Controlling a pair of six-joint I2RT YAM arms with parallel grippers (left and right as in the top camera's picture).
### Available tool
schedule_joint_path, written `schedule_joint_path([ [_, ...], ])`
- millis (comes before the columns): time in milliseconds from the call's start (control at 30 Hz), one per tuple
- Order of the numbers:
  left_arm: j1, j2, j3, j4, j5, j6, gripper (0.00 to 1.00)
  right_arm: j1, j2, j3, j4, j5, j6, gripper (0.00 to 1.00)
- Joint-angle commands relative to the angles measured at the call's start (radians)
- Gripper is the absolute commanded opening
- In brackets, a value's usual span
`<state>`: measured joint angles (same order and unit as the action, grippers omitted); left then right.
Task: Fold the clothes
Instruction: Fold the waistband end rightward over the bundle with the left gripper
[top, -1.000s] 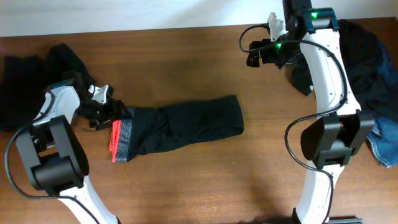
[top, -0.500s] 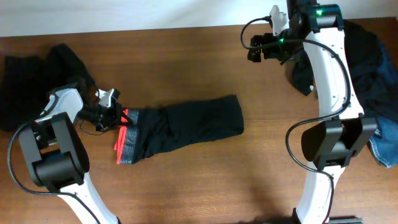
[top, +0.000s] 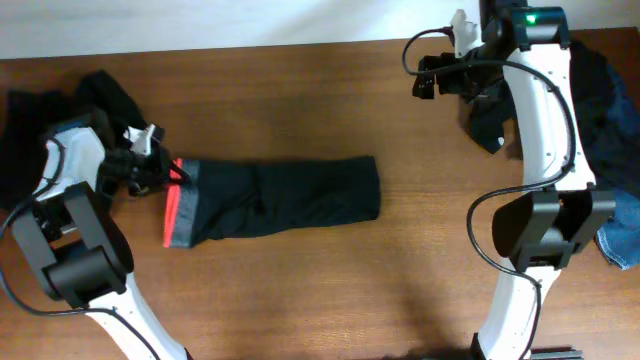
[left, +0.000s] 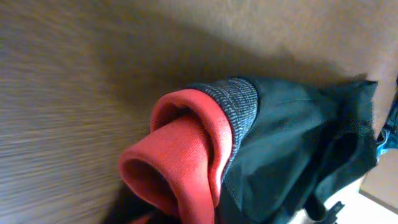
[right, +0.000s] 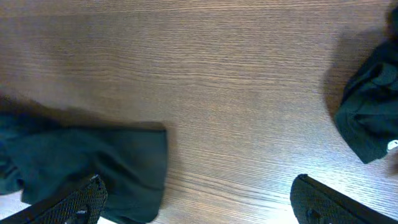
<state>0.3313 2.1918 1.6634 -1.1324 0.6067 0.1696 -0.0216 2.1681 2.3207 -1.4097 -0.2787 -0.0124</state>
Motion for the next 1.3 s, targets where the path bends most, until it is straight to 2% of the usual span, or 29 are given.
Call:
schedule_joint_path([
  [0, 0.014, 0.005, 0.093, -0.045, -0.021, 0.022, 0.00, -0.012, -0.042, 0.022, -0.002, -0.010, -0.010, 0.99],
  [300, 0.017, 0.005, 0.317, -0.196, -0.053, 0.026, 0.00, -0.014, -0.042, 0.022, -0.013, -0.006, -0.011, 1.00],
  [467, -0.029, 0.005, 0.437, -0.267, -0.046, 0.000, 0.00, -0.013, -0.042, 0.022, -0.016, -0.006, -0.010, 0.99],
  [767, -0.267, 0.005, 0.521, -0.236, -0.058, -0.061, 0.01, -0.014, -0.042, 0.022, -0.035, -0.006, -0.011, 0.99],
  [933, -0.404, 0.005, 0.521, -0.183, -0.157, -0.114, 0.00, -0.014, -0.042, 0.022, -0.036, -0.005, -0.011, 0.99],
  [1267, -0.621, 0.005, 0.521, -0.136, -0.317, -0.117, 0.00, -0.014, -0.041, 0.022, -0.037, 0.002, -0.011, 0.99],
])
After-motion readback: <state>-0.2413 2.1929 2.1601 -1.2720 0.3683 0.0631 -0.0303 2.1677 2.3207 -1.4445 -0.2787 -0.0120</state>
